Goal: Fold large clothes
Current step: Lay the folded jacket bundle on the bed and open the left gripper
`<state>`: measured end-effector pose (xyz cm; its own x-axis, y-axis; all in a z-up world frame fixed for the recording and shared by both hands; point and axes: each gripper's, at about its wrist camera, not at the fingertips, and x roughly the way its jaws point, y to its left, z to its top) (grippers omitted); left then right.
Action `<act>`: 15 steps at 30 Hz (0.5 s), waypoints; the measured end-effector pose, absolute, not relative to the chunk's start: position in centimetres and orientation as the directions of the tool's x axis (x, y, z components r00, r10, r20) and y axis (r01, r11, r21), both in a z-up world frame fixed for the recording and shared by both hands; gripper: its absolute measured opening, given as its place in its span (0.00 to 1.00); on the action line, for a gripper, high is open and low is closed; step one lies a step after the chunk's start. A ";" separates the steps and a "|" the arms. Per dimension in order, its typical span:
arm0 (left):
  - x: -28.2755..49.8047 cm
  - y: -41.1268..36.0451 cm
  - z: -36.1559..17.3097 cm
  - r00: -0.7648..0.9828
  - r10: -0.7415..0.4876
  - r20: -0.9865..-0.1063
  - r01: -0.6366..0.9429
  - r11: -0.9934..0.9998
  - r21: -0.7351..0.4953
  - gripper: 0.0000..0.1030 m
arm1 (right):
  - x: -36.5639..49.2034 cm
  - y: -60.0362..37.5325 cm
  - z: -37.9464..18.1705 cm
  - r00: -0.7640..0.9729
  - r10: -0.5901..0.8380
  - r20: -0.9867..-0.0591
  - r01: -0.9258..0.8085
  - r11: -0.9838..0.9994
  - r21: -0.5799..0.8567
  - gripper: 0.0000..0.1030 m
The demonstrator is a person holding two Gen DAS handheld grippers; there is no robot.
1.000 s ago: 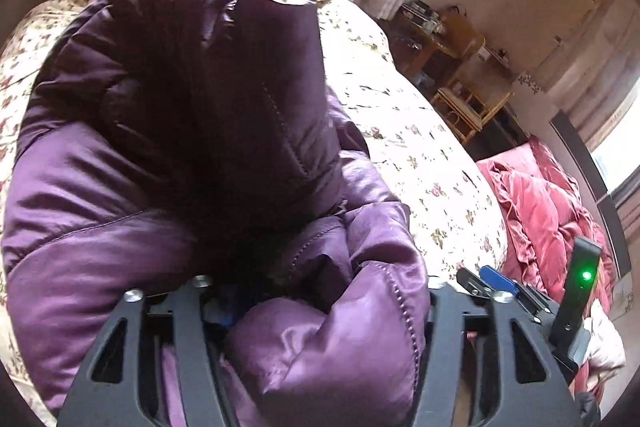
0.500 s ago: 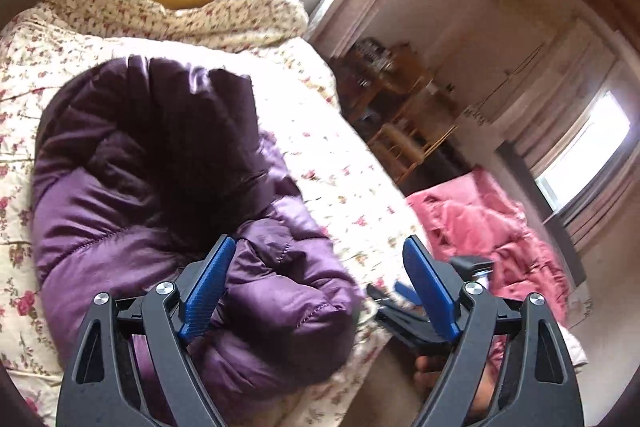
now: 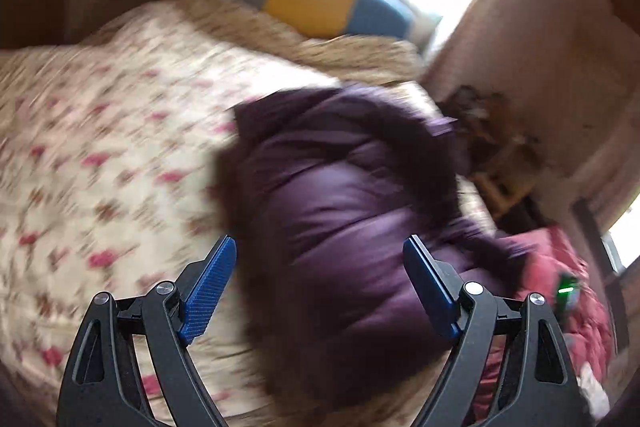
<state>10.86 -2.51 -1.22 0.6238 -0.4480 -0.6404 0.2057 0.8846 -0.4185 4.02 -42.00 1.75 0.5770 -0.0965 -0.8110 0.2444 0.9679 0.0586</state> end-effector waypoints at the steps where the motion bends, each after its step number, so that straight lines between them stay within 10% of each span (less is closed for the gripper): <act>1: 10.9 -2.0 -2.2 0.612 -0.439 -0.657 0.186 0.888 -0.420 0.82 | 4.0 -41.5 2.1 0.582 -0.086 -0.809 0.230 0.971 0.062 0.54; 15: 9.4 -2.4 -6.6 0.562 -0.448 -0.695 0.173 0.886 -0.431 0.80 | 3.2 -35.8 8.1 0.674 0.071 -0.736 0.051 0.989 0.141 0.56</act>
<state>9.38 -2.38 -6.55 0.5619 -0.4484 -0.6952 0.1732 0.8855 -0.4311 3.24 -35.77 8.12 0.6736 0.0708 -0.7357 0.0505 0.9887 0.1414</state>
